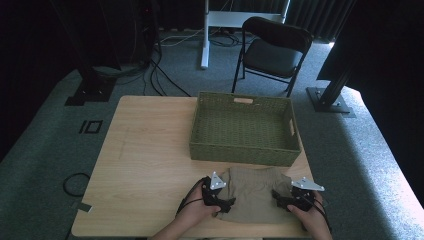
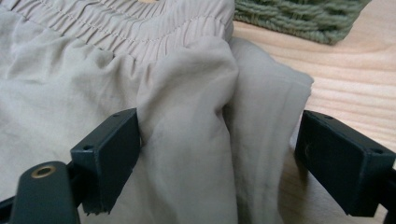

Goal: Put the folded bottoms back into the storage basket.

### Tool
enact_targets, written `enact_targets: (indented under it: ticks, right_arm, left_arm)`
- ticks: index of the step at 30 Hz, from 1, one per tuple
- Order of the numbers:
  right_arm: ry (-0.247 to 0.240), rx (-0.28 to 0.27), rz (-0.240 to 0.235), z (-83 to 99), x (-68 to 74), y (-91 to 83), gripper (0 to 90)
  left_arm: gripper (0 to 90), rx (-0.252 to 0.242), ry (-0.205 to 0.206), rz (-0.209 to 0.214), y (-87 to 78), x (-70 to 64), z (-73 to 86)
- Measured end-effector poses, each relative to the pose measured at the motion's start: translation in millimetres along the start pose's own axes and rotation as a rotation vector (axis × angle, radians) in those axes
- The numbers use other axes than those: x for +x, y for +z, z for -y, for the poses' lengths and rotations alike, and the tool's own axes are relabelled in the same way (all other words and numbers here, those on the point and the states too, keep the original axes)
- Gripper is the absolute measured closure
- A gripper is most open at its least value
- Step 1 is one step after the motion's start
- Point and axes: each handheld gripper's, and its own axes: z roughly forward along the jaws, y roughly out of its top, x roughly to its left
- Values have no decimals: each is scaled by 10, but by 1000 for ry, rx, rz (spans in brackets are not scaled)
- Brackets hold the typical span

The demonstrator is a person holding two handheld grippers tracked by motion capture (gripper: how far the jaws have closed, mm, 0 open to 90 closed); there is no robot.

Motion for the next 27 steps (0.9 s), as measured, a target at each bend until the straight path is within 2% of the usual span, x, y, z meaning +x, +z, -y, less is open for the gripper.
enact_targets:
  ticks: [5, 9, 11, 12, 13, 14, 18, 20, 21, 25, 27]
  right_arm:
    - [-1, -1, -6, -1, 13, 1, 167]
    - [-9, -19, -24, -2, 51, -3, 304]
    - [-19, -27, -46, -8, 63, -1, 391]
    - [-23, -31, -54, -10, 67, 1, 486]
    - [-33, -36, -89, -14, 75, 2, 553]
    - [-35, -35, -96, -18, 85, 4, 576]
    - [-33, -8, -122, -50, 125, -6, 740]
    - [-51, 4, -114, -68, 155, -13, 763]
    - [-55, 8, -110, -74, 165, -16, 773]
    - [-5, 25, -147, -88, 136, -54, 793]
    - [-12, 34, -153, -101, 149, -78, 794]
  left_arm:
    - [157, 12, 38, -20, 41, -25, -27]
    - [173, 10, 43, -21, 71, -26, -57]
    - [264, -6, 39, -19, 81, -20, -71]
    - [341, -17, 32, -12, 84, -8, -79]
    - [427, -21, 22, -7, 86, 4, -85]
    - [484, -27, 14, -5, 94, 11, -92]
    - [639, -24, 37, 5, 120, 3, -117]
    - [719, -26, 21, 19, 120, 15, -118]
    - [730, -28, 5, 30, 117, 30, -116]
    - [765, -19, -50, 67, 73, 85, -125]
    - [767, -15, -34, 63, 52, 75, -131]
